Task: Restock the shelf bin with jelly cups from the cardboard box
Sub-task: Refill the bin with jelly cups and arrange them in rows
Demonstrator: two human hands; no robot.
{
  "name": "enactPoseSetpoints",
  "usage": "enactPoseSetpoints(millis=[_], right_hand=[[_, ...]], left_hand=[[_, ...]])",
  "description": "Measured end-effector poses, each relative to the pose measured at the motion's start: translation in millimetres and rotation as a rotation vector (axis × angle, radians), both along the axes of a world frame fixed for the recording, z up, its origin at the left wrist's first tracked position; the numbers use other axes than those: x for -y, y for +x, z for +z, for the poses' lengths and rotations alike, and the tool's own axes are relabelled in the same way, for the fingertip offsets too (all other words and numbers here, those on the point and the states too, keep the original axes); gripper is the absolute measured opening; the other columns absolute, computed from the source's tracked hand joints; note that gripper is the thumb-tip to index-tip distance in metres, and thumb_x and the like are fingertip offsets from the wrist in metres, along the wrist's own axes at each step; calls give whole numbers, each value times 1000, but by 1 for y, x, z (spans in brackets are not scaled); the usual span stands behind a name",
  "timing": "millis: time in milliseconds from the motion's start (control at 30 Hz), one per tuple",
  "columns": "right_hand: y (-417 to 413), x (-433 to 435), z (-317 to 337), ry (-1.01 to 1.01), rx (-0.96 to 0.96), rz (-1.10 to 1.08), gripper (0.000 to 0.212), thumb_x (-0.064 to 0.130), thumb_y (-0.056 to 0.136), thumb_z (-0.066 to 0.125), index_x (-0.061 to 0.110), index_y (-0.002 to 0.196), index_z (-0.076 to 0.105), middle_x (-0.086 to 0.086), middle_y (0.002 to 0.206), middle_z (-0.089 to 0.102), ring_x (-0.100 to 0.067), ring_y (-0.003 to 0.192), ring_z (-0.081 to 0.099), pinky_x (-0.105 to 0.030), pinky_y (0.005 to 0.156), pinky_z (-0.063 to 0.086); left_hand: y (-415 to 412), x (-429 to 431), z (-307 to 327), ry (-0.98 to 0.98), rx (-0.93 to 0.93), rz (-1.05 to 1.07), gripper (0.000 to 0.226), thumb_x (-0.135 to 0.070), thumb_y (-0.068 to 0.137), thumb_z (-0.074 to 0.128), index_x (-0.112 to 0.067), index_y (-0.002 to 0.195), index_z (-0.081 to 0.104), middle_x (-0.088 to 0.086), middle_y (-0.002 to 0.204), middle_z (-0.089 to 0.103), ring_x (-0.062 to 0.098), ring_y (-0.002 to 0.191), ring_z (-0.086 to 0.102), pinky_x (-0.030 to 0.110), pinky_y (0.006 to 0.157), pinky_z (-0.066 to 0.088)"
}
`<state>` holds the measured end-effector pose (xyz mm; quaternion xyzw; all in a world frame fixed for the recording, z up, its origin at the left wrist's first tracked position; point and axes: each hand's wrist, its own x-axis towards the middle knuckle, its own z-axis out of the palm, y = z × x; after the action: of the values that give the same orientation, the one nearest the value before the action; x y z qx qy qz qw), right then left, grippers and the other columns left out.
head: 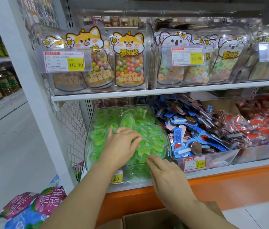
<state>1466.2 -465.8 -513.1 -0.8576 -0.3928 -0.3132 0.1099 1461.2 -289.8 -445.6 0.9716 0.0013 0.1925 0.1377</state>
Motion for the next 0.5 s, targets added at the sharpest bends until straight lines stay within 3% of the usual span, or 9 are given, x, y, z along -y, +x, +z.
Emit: enactPoseSetpoints(millis=[367,500], right_hand=[[-8,5,1,15,-79,18,33,24,73,60,19,104,71,6,116,64,-9,73,61,-23,60,50],[-10,6,9,33,-117,21,35,23,72,73,19,106,69,-2,127,57,-12,80,61,-26,63,50]], left_hand=[[-8,1,2,15,-66,-25,37,-43,98,34,-41,132,48,-21,137,45,5,133,28,47,117,-3],[-10,1,2,23,-71,-28,38,-43,98,34,-42,134,46,-21,138,44,5,133,28,46,118,-3]])
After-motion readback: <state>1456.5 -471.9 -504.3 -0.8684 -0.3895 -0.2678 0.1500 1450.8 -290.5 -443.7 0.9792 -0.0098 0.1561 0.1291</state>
